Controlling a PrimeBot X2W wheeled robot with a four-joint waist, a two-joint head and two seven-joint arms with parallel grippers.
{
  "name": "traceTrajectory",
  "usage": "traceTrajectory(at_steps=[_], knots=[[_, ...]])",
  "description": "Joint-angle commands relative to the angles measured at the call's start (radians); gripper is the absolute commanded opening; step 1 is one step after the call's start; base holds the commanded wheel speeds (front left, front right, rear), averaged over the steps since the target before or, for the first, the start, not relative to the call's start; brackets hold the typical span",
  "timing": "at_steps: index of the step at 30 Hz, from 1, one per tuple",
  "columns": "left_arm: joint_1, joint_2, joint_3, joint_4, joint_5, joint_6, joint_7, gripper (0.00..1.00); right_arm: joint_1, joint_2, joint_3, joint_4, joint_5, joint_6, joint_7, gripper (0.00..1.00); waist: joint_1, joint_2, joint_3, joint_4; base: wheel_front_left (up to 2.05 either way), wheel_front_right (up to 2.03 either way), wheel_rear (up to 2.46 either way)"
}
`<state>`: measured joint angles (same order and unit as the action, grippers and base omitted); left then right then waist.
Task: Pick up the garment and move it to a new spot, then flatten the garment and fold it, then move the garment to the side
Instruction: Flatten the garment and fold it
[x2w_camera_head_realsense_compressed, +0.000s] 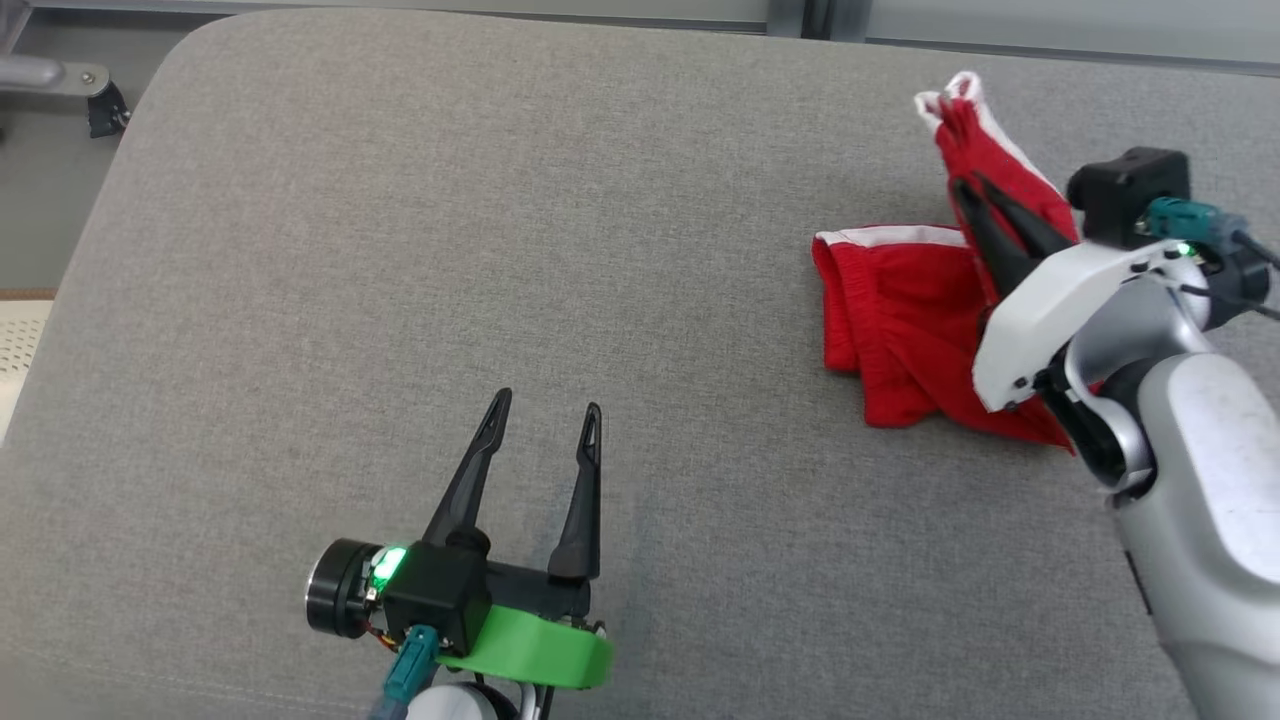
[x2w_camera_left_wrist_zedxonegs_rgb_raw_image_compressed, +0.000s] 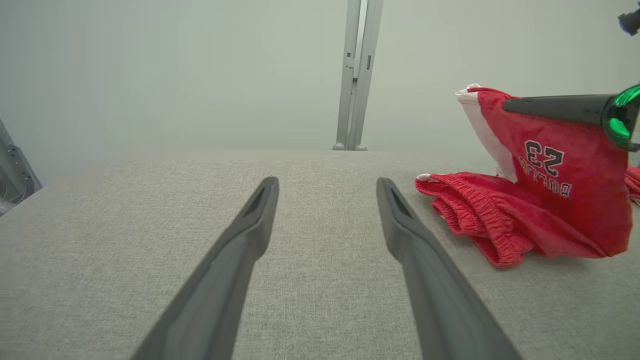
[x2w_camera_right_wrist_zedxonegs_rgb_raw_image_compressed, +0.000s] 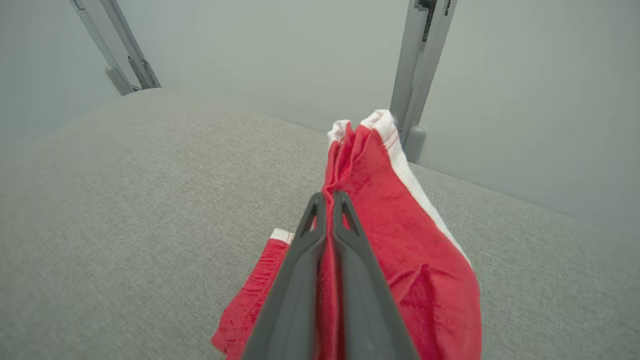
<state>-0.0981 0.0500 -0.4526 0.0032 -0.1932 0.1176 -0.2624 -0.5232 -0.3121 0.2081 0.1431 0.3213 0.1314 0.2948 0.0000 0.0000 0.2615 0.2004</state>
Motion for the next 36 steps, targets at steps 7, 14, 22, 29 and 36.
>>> traceTrajectory(at_steps=[7,14,22,29,36], knots=[[0.004,0.001,0.011,0.016,-0.009,-0.003,-0.003,1.0,0.032,0.104,0.059,0.067,-0.037,-0.002,-0.011,0.0,0.0,0.0,0.029,0.03,0.0,0.0,0.0],[-0.01,0.001,0.01,0.034,-0.019,0.005,-0.003,1.0,0.003,0.131,0.13,0.096,0.021,-0.002,-0.082,1.0,0.0,0.0,0.05,0.014,0.0,0.0,0.0],[0.006,0.001,0.026,0.045,-0.008,0.0,-0.003,1.0,0.043,0.053,0.047,-0.023,0.071,-0.002,-0.206,1.0,0.0,0.0,0.018,-0.056,0.0,0.0,0.0],[0.022,0.002,0.042,0.039,0.008,-0.011,-0.003,1.0,0.165,-0.027,-0.078,-0.038,0.071,-0.002,-0.271,1.0,0.0,0.0,-0.019,-0.123,0.0,0.0,0.0],[0.038,0.002,0.056,0.035,0.021,-0.021,-0.003,1.0,0.248,-0.014,-0.059,-0.004,0.223,-0.001,-0.294,0.0,0.0,0.0,-0.058,-0.16,0.0,0.0,0.0]])
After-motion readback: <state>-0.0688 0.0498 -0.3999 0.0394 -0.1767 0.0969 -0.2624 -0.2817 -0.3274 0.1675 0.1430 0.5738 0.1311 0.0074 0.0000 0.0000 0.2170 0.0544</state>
